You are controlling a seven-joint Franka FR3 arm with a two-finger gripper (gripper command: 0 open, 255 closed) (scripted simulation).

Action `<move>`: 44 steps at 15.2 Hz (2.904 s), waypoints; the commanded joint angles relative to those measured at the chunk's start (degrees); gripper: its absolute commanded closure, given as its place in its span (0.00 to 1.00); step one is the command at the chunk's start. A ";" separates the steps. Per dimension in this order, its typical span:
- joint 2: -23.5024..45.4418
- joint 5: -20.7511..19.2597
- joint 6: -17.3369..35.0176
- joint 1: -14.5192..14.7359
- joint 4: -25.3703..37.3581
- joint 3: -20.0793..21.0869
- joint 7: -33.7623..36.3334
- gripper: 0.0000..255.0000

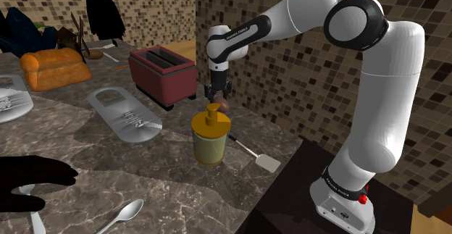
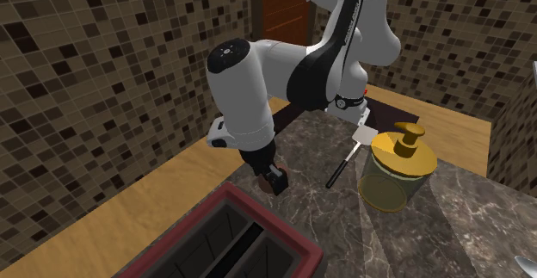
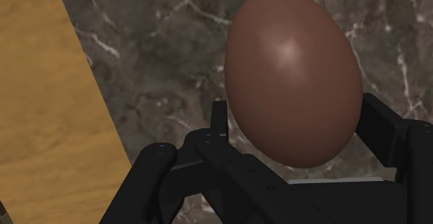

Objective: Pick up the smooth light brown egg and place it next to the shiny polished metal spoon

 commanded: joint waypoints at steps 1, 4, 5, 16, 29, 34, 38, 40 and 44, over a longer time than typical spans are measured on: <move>0.06 -0.01 -0.04 -0.01 -0.03 -0.01 -0.02 1.00; -0.33 -0.01 -0.66 0.01 0.21 0.00 0.07 1.00; -0.70 -0.02 -1.32 0.00 0.49 0.00 0.12 1.00; -4.01 -0.10 -8.73 -0.09 4.62 0.00 0.66 1.00; -6.25 -0.17 -17.99 -0.18 11.67 -0.01 1.34 1.00; -10.16 0.52 -16.30 2.45 6.49 1.94 5.65 1.00; -13.23 1.35 -14.75 5.08 2.37 4.12 10.14 1.00; -14.46 1.81 -14.07 6.40 0.75 5.29 12.45 1.00; -16.30 2.74 -12.84 9.08 -1.68 7.74 17.20 1.00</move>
